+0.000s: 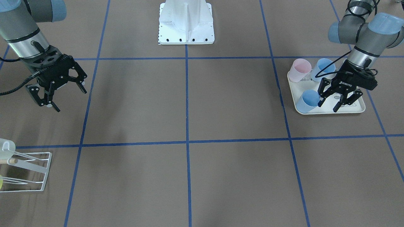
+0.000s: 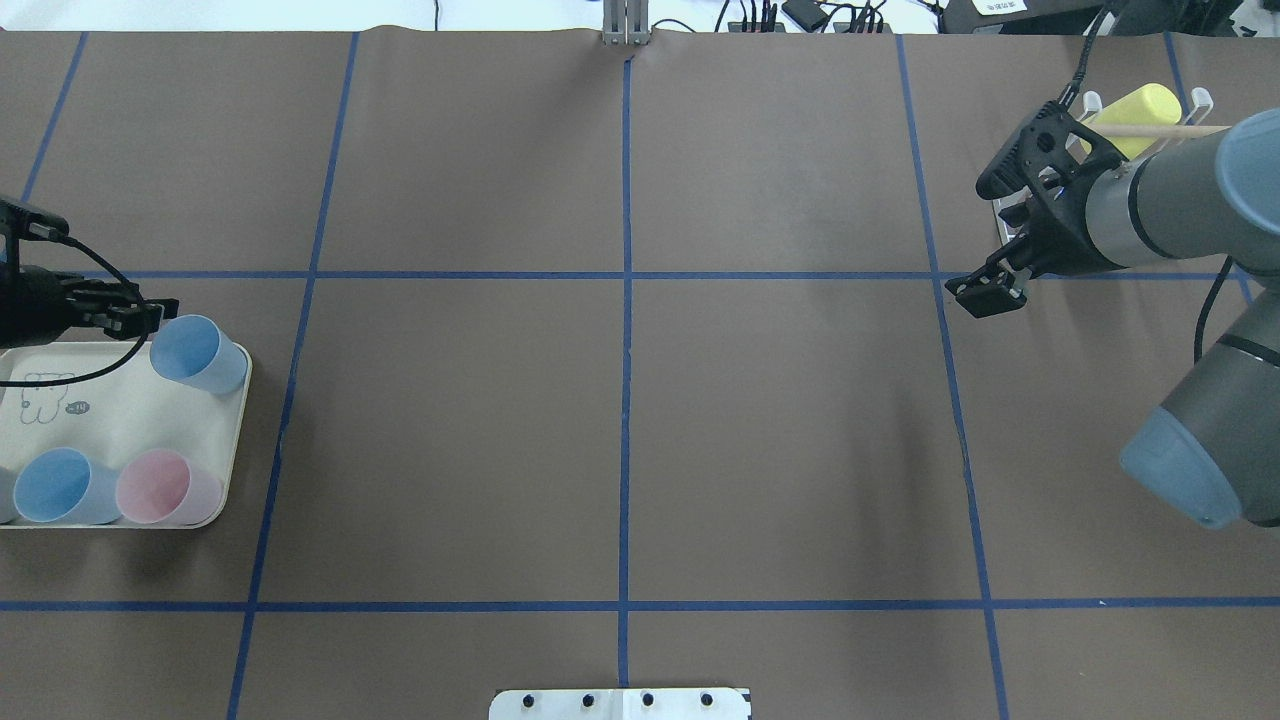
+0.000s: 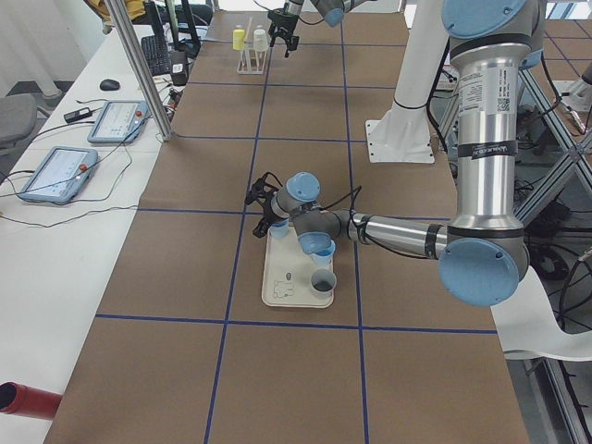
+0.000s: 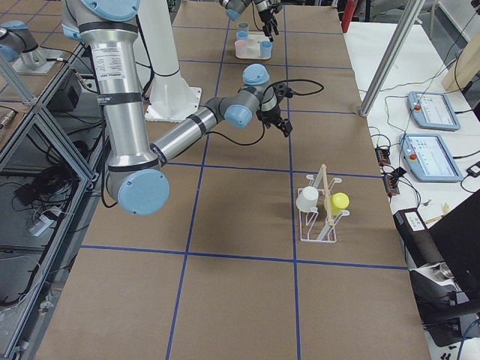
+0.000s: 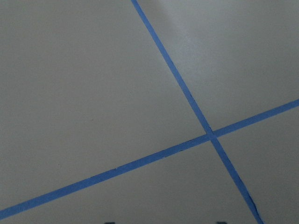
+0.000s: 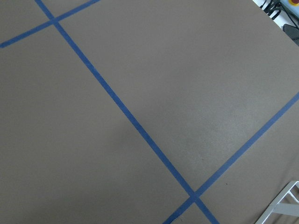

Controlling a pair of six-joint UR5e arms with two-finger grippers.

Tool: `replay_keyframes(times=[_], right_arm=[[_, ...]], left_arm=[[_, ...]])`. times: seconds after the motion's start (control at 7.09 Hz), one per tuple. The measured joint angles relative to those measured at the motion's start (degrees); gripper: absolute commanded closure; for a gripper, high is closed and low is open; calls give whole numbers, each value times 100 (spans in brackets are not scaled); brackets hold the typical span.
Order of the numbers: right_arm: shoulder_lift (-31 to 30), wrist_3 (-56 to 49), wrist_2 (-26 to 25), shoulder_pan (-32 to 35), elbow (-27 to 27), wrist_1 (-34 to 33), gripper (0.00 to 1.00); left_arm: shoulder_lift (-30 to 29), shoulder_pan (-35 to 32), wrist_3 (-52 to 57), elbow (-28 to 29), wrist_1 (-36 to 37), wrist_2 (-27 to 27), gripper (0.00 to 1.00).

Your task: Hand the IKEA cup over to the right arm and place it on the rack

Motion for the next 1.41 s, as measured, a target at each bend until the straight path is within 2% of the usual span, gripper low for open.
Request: replay_keyframes(times=[0.7,1.13,1.27,1.41], right_arm=[[22,0,-17,-40,-14,0,0],[20,-1,-17,-45,-16,0,0],[19,-3,-17,-46,-15,0,0],[21,-4,-17,-46,-11,0,0]], left_arm=[[181,212,-31,-1,-353,-51,44],[188,351,-49,17,-383,-52,93],[191,352,-49,27,-403,-52,100],[196,353,-49,30,-412,-52,100]])
